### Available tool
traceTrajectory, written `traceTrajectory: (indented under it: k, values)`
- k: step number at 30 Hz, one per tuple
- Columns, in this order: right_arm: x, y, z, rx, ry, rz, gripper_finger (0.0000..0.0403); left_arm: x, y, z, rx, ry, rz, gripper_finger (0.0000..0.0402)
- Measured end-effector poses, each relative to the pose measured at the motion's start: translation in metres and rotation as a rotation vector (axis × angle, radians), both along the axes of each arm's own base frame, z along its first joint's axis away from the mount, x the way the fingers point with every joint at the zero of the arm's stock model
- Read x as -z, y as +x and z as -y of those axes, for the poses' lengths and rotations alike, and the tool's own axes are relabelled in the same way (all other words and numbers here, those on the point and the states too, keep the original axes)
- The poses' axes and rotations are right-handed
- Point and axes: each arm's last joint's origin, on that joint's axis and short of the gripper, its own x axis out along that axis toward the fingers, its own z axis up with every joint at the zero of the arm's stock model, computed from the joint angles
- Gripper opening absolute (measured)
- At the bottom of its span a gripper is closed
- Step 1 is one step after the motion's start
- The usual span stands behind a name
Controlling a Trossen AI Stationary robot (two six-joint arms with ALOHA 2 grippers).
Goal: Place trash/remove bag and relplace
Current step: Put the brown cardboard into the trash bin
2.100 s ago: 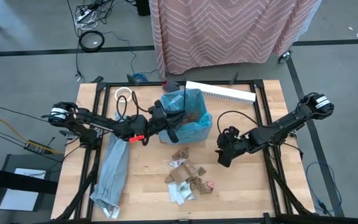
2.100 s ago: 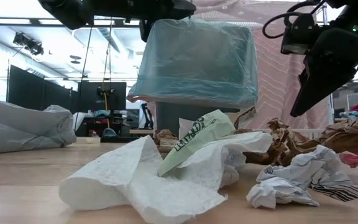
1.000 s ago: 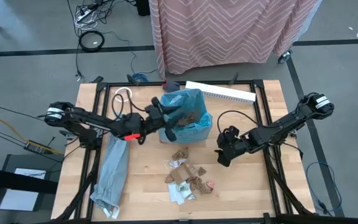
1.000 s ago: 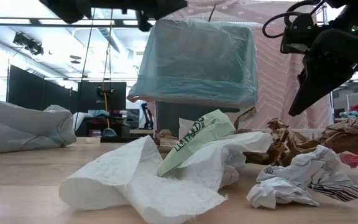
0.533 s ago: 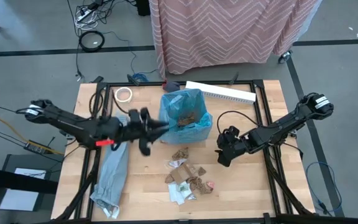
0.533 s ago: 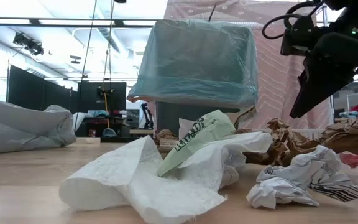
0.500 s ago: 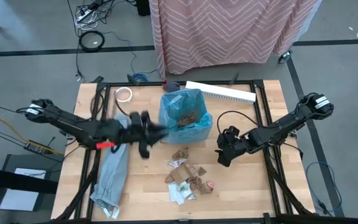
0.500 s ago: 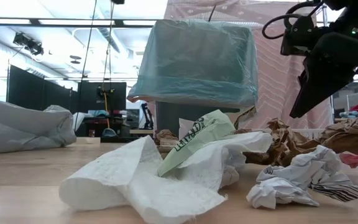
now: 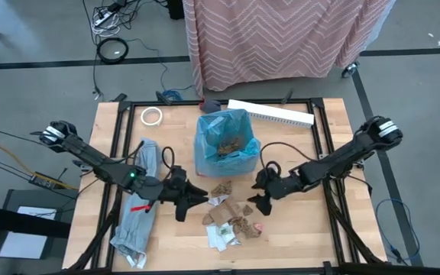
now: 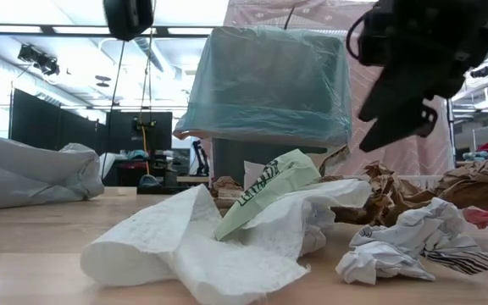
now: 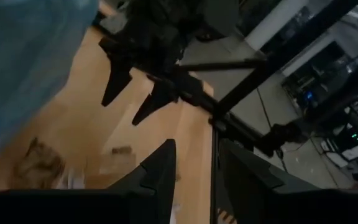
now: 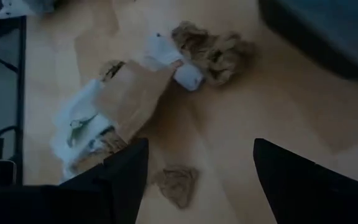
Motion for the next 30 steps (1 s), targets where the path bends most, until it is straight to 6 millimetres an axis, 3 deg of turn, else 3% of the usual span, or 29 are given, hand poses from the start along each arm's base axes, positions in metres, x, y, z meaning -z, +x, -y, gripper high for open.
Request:
traceTrajectory:
  k: [7, 14, 21, 30]
  values:
    - [0.023, 0.019, -0.011, -0.007, 0.108, 0.027, 0.0277, 0.002, -0.005, 0.004, 0.02, 0.005, -0.035, 0.0131]
    - [0.023, 0.027, -0.014, 0.028, 0.19, 0.085, 0.0275, 0.009, -0.008, 0.005, 0.027, 0.04, -0.098, 0.0131]
    - [0.017, 0.031, -0.013, 0.057, 0.131, 0.122, 0.0275, 0.012, -0.009, 0.004, 0.035, 0.055, -0.135, 0.0131]
    - [0.031, 0.056, -0.021, 0.054, 0.131, 0.112, 0.0274, 0.014, -0.01, 0.005, 0.039, 0.069, -0.157, 0.0131]
